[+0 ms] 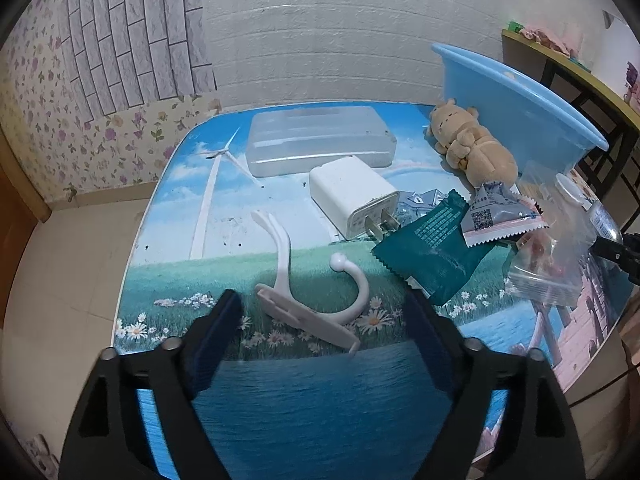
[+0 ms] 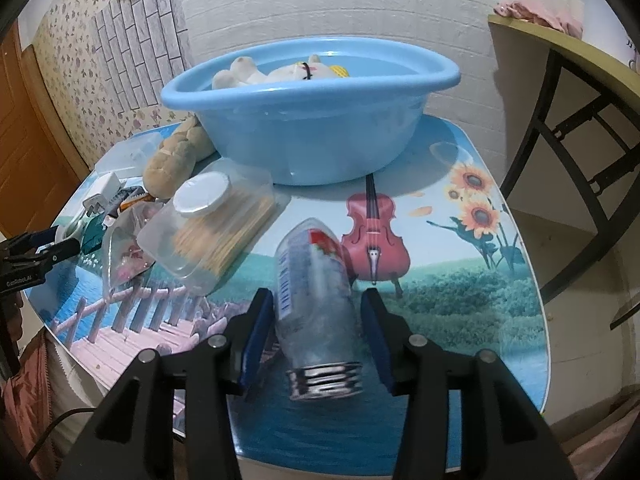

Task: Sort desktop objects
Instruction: 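Adjust the left gripper's hold on the hook while right gripper holds the bottle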

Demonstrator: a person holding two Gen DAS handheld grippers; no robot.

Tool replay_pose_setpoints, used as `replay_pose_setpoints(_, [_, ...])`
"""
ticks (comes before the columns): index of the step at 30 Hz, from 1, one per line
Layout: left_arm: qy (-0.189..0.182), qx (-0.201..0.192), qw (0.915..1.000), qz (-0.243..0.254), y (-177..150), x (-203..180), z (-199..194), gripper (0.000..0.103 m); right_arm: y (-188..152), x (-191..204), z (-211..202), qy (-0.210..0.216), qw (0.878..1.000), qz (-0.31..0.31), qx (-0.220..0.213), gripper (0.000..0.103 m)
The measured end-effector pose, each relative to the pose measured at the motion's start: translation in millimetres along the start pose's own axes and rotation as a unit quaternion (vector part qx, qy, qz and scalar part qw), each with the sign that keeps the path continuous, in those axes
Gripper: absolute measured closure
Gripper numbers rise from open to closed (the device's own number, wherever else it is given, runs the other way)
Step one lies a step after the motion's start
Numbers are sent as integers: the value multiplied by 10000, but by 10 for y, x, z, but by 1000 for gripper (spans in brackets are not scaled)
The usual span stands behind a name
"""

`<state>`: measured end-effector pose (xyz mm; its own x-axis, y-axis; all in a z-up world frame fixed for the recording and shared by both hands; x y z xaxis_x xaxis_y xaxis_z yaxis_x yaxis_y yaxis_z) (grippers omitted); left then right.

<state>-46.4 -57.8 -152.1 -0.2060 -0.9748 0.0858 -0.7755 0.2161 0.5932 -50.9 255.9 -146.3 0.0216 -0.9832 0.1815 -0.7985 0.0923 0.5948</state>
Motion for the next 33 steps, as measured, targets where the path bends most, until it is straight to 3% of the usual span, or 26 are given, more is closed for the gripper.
replay_pose_setpoints(2, [-13,47,10000,-15,-18,5,23,1,-3,-1,2,5,10000,-3,-38,57])
replay_pose_setpoints(8, [53,89,9998,-149,-25,22,37,0,1,2,11,35,9999,-53,-122,55])
replay_pose_setpoints(11, [111,171,9994,-273,-25,42,43,0,-7,27,11,156,9998,-33,-122,39])
replay_pose_setpoints(21, [21,271,9994,-194,-30,52,48,0,-38,79,21,-37,9996,-205,-206,39])
replay_pose_setpoints(24, [13,266,9995,-182,-33,52,45,0,-38,67,11,-5,9996,-184,-206,40])
replay_pose_setpoints(29, [21,177,9998,-123,-61,44,17,1,-29,44,-10,-11,9996,-176,-238,62])
replay_pose_setpoints(33, [41,87,9999,-100,-83,47,-18,6,-37,39,-23,13,9996,-150,-227,62])
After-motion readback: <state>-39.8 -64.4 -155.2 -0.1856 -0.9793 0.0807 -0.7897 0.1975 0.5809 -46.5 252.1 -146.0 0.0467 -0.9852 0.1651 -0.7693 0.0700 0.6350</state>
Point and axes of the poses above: each gripper's, at about its wrist camera, not at the fingertips, and z roughly the way its jaws point, x to its left, y to its top, the point moved 6 cm from there along z, roughly the way its jaws point, and after that the axes turned 10 degrees about z, right-handed, at the moved point
